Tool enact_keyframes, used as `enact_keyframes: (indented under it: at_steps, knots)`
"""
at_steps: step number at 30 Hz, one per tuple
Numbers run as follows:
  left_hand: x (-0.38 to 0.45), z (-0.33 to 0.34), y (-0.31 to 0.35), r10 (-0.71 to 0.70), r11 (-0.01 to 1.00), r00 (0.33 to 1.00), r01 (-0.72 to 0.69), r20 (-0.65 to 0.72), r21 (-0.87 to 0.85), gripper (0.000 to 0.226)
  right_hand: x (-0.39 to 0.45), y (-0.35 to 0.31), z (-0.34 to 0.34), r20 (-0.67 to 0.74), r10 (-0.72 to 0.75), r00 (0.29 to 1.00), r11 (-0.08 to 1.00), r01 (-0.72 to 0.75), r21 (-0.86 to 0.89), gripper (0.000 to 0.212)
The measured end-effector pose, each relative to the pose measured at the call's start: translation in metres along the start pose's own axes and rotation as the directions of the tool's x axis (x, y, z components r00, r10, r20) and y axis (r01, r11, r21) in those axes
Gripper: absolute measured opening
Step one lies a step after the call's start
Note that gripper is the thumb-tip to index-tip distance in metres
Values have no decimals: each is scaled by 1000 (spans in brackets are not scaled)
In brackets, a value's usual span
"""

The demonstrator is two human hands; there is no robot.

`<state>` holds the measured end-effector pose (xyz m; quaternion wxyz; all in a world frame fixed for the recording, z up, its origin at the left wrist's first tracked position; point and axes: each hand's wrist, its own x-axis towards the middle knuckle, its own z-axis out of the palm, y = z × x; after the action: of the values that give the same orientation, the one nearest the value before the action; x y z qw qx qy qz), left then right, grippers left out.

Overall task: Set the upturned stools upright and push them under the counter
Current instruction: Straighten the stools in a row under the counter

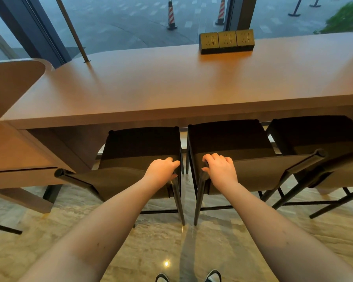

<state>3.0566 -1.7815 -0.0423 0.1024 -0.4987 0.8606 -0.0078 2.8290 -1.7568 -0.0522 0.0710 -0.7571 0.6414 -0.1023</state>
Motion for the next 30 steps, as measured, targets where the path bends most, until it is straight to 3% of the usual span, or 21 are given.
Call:
enact_keyframes:
  at_steps: [9,14,19,24,27,30]
  knots:
    - [-2,5,2,-46,998,998,45,-31,-37,43,0,6,4,0,-29,1000,999,29,14,45]
    - [-6,9,1,-72,963,993,46,-88,-264,52,0,9,3,4,-34,999,990,33,137,55]
    - [-19,9,2,-189,805,969,61,-159,-590,65,-4,9,-4,39,41,998,906,-54,419,55]
    - [-35,11,9,-217,630,957,-14,-194,-777,74,-14,6,-18,84,102,991,659,-131,740,65]
    - [-45,10,18,-308,500,925,-41,-222,-865,82,-21,4,-25,83,113,990,557,-132,820,74]
    - [-52,7,22,-390,417,891,-55,-234,-907,83,-26,3,-31,77,105,992,534,-121,837,77]
